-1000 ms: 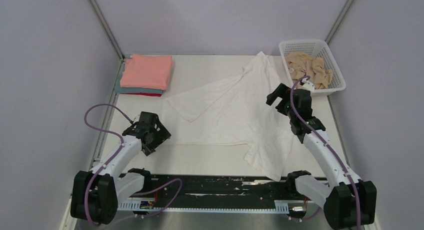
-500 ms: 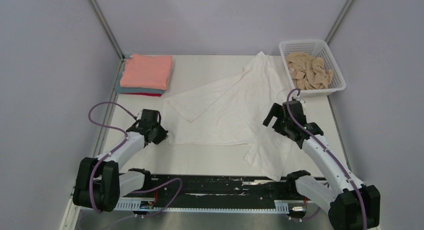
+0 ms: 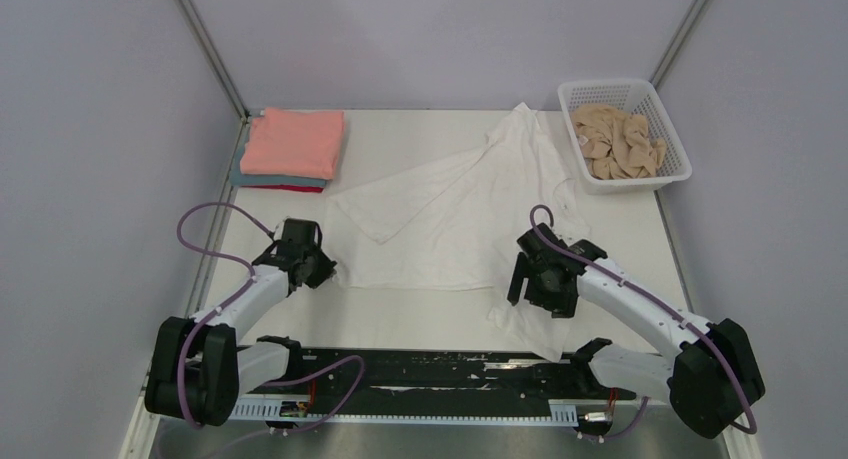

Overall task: Fold and stack the t-shirts
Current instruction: Flatten out the tshirt

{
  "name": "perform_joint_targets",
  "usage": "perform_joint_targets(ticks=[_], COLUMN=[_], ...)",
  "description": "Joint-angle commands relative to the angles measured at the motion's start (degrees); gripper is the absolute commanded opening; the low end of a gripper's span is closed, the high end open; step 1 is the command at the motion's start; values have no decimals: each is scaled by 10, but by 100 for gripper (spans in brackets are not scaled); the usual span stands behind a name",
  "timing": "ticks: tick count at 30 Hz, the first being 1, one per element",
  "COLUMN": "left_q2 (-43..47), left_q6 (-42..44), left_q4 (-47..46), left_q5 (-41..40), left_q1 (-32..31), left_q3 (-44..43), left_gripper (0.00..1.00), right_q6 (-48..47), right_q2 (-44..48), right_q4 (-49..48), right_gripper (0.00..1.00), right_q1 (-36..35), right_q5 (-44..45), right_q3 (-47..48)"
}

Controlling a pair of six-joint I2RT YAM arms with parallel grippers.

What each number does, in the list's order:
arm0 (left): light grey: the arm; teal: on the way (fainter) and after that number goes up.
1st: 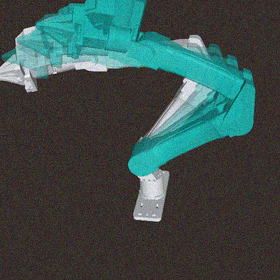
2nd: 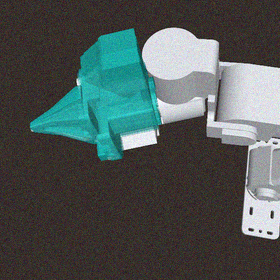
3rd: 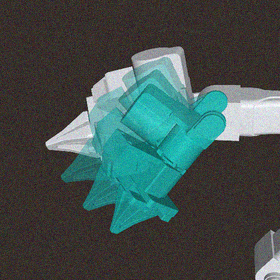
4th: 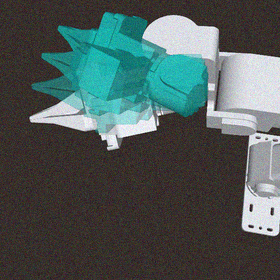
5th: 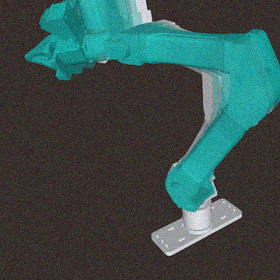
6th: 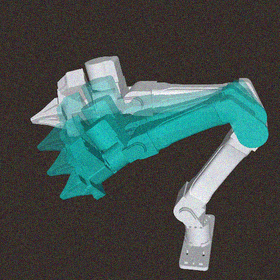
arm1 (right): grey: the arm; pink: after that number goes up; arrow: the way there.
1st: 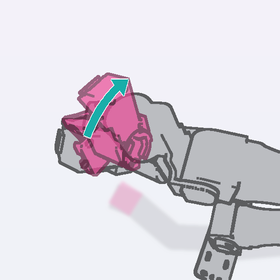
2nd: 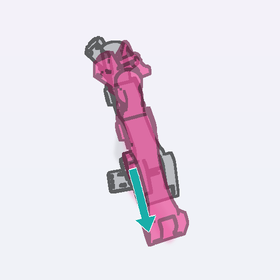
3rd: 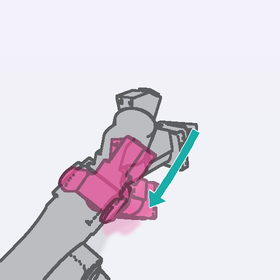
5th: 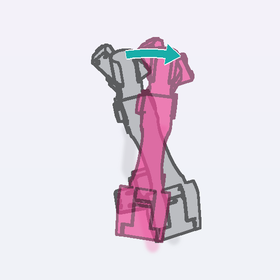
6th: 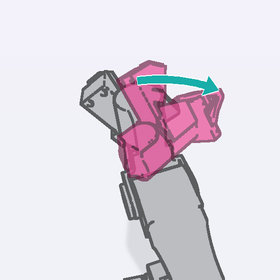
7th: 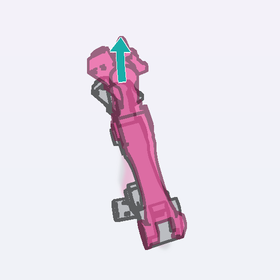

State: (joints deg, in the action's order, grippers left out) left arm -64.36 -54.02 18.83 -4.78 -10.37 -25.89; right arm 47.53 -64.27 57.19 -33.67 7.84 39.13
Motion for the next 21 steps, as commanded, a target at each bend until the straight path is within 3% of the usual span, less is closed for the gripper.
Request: perform_joint_targets(ticks=[1,8,15,17,21], left_q2=[49,85,92,90,90], left_q6=[18,23,34,40,44], left_q4=[-2,19,-5,-15,-27], left_q5=[-18,-30,-10,5,20], left_q1=[-1,-1,-2,-1,-1], left_q3=[20,19,24,23,18], left_gripper=[0,0,0,0,0], right_q6=[69,89,75,65,41], right_q2=[0,-24,-69,-86,-93], right_q4=[36,-18,-123,-146,-162], right_gripper=[70,57,42,33,5], right_q1=[-23,-43,-43,-40,-39], right_q5=[-19,-68,-5,16,89], right_q3=[-36,-86,-91,-83,-38])
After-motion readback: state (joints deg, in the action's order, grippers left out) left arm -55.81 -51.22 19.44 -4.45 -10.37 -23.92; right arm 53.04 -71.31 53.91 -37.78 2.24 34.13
